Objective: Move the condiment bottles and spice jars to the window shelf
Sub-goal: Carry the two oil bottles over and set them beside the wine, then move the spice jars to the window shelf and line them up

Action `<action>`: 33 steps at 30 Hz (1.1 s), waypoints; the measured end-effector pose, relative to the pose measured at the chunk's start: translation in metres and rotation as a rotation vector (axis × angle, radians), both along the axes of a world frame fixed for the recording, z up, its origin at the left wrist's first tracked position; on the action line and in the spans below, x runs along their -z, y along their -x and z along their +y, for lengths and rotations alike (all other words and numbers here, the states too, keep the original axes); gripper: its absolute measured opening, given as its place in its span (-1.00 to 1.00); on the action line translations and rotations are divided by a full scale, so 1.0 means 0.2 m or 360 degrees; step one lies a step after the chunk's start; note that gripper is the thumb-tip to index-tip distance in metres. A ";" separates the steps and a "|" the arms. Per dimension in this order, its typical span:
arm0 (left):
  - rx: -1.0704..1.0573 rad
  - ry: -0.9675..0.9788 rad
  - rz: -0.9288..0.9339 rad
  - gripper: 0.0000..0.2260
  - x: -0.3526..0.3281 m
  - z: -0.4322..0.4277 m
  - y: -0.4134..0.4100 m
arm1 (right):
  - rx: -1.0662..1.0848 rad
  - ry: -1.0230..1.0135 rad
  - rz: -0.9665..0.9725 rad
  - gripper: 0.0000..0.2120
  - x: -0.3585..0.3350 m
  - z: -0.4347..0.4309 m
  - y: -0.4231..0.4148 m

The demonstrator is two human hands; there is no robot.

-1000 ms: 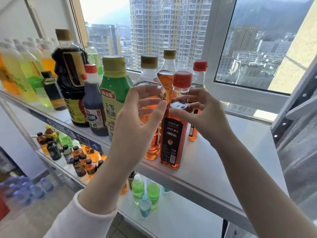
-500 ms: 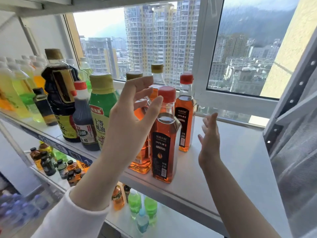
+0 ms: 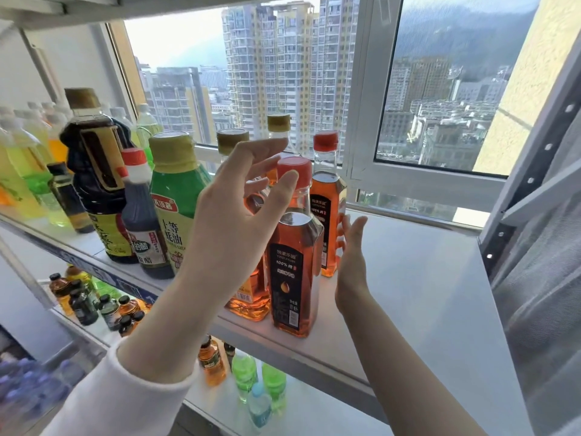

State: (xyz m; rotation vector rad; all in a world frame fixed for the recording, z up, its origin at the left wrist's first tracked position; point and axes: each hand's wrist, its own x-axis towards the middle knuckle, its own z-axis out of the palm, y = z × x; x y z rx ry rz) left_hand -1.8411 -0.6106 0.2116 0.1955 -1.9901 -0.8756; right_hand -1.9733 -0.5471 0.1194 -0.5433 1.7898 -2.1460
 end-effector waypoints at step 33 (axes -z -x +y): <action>0.0916 0.0949 -0.0522 -0.58 1.01 -0.01 -1.09 | 0.1148 -0.2032 0.0959 -0.42 0.71 0.53 -1.85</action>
